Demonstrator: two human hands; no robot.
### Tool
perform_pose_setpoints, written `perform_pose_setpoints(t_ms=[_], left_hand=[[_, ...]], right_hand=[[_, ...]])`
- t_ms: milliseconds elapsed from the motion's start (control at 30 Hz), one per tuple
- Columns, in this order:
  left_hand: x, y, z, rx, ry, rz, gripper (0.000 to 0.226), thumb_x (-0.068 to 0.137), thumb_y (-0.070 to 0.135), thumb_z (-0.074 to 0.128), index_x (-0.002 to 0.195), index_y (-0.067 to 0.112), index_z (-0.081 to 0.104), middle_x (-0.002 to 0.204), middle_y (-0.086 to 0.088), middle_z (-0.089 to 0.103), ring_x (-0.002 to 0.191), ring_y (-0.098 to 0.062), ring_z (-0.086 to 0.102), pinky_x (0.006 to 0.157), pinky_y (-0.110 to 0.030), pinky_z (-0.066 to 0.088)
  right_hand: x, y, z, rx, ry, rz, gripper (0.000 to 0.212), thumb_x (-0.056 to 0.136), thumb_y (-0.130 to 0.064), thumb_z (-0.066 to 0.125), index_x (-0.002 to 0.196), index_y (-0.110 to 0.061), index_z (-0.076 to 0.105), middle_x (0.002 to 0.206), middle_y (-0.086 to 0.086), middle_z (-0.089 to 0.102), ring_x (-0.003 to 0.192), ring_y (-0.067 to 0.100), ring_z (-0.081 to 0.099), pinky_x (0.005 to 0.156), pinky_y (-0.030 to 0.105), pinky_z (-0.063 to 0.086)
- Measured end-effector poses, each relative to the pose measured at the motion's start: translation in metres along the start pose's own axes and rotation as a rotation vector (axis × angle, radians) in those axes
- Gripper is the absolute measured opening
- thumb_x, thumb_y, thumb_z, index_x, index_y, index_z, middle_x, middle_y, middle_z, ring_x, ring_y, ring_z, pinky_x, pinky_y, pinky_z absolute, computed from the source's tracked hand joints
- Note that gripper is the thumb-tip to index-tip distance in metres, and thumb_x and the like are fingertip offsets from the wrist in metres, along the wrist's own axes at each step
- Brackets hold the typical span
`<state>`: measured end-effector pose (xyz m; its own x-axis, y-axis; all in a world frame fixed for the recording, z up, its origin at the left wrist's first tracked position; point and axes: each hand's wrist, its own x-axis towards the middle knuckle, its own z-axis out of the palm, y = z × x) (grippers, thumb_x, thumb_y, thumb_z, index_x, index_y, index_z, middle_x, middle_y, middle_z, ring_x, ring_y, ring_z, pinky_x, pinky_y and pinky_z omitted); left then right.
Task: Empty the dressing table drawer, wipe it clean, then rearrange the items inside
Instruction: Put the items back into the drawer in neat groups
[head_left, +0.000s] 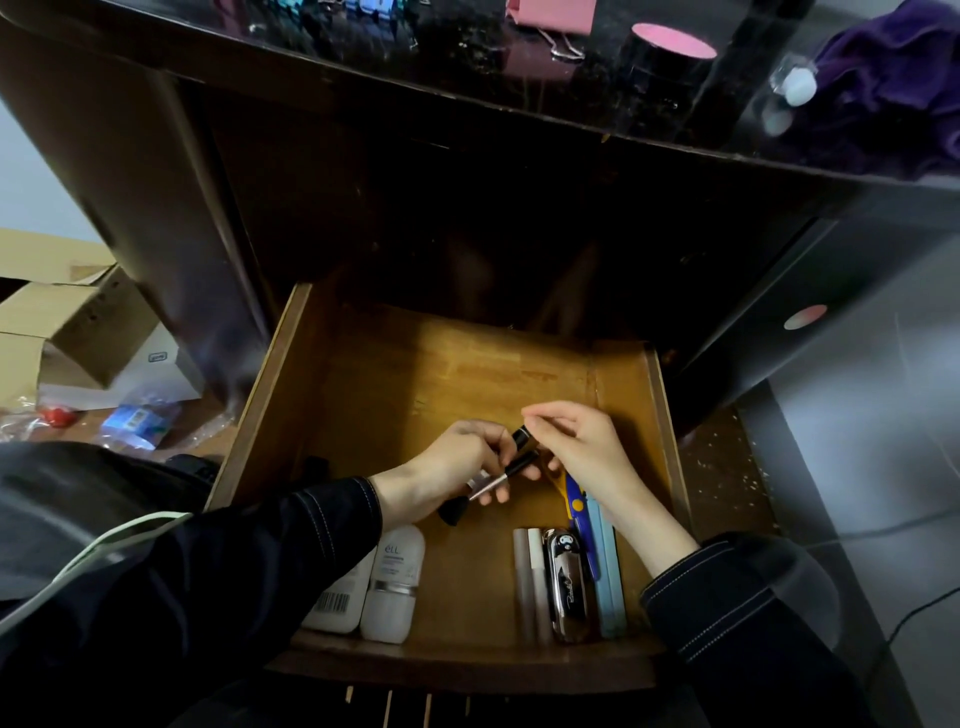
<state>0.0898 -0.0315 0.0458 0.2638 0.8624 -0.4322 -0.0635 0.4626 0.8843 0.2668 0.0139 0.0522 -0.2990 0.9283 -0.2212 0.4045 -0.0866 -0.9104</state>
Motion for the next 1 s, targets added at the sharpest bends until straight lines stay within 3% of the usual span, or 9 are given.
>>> perform_pose_setpoints(t_ms=[100,200,400,533,633,733,833,900,1000], left_hand=[[-0.001,-0.001,0.001,0.031,0.012,0.049,0.034,0.076,-0.019,0.040,0.068,0.013,0.048,0.102,-0.025,0.073,0.053,-0.022,0.058,0.045,-0.024,0.042],[0.000,0.000,0.000,0.029,0.108,0.062,0.032,0.078,-0.018,0.042,0.077,0.013,0.047,0.101,-0.025,0.072,0.052,-0.024,0.057,0.046,-0.027,0.041],[0.008,-0.007,-0.010,-0.134,0.369,-0.079,0.030,0.088,-0.009,0.039,0.114,0.005,0.046,0.092,-0.025,0.068,0.053,-0.022,0.051,0.048,-0.029,0.037],[0.011,-0.006,-0.014,-0.355,0.426,-0.096,0.036,0.092,-0.005,0.045,0.126,0.007,0.043,0.087,-0.020,0.065,0.055,-0.022,0.051,0.047,-0.027,0.039],[0.012,-0.004,-0.011,-0.299,0.332,-0.100,0.032,0.100,0.020,0.051,0.129,0.006,0.051,0.096,-0.018,0.062,0.057,-0.022,0.052,0.049,-0.029,0.041],[0.008,-0.003,-0.009,-0.176,0.060,-0.095,0.037,0.098,0.040,0.055,0.120,0.011,0.064,0.096,-0.014,0.068,0.061,-0.016,0.055,0.050,-0.025,0.041],[0.002,-0.004,-0.005,-0.090,-0.180,-0.102,0.028,0.094,0.031,0.065,0.113,0.011,0.061,0.083,-0.008,0.066,0.057,-0.012,0.049,0.043,-0.021,0.035],[0.002,-0.006,-0.001,-0.135,-0.203,-0.149,0.019,0.098,0.021,0.061,0.112,0.009,0.055,0.070,-0.003,0.055,0.052,-0.011,0.041,0.041,-0.020,0.028],[0.003,-0.002,0.000,-0.268,-0.177,-0.169,0.017,0.103,0.017,0.045,0.111,0.004,0.051,0.068,-0.005,0.048,0.050,-0.012,0.035,0.042,-0.022,0.023]], right_hand=[[0.000,0.001,-0.001,0.052,0.038,-0.029,0.016,0.095,-0.019,0.067,0.107,-0.028,0.074,0.101,-0.008,0.076,0.082,-0.002,0.068,0.063,0.015,0.052],[0.001,0.005,-0.003,0.096,0.176,-0.055,0.015,0.095,-0.019,0.068,0.105,-0.029,0.073,0.095,-0.007,0.076,0.076,0.001,0.068,0.063,0.016,0.053],[0.007,0.011,-0.011,0.195,0.451,-0.074,0.013,0.098,-0.016,0.063,0.108,-0.021,0.071,0.092,-0.003,0.072,0.070,0.002,0.067,0.059,0.018,0.055],[0.007,0.010,-0.010,0.143,0.387,-0.095,0.014,0.098,-0.016,0.063,0.103,-0.026,0.071,0.090,-0.005,0.072,0.072,0.003,0.068,0.058,0.018,0.055],[0.004,0.007,-0.005,0.129,0.183,-0.064,0.014,0.096,-0.016,0.066,0.099,-0.028,0.073,0.089,-0.007,0.074,0.071,0.006,0.068,0.060,0.020,0.056],[0.003,0.004,0.001,0.085,0.016,-0.040,0.008,0.093,-0.015,0.070,0.099,-0.020,0.073,0.087,-0.004,0.076,0.066,0.007,0.067,0.056,0.019,0.053],[0.001,0.001,0.005,0.060,0.040,-0.058,0.010,0.092,-0.020,0.073,0.099,-0.013,0.070,0.081,0.001,0.076,0.063,0.007,0.065,0.052,0.019,0.050],[-0.001,0.000,0.003,0.062,0.087,-0.070,0.015,0.096,-0.026,0.067,0.100,-0.012,0.069,0.076,0.004,0.073,0.063,0.009,0.064,0.053,0.021,0.049],[0.000,-0.001,-0.001,0.061,0.088,0.008,0.013,0.102,-0.021,0.058,0.101,-0.018,0.071,0.080,0.003,0.070,0.065,0.009,0.061,0.055,0.020,0.050]])
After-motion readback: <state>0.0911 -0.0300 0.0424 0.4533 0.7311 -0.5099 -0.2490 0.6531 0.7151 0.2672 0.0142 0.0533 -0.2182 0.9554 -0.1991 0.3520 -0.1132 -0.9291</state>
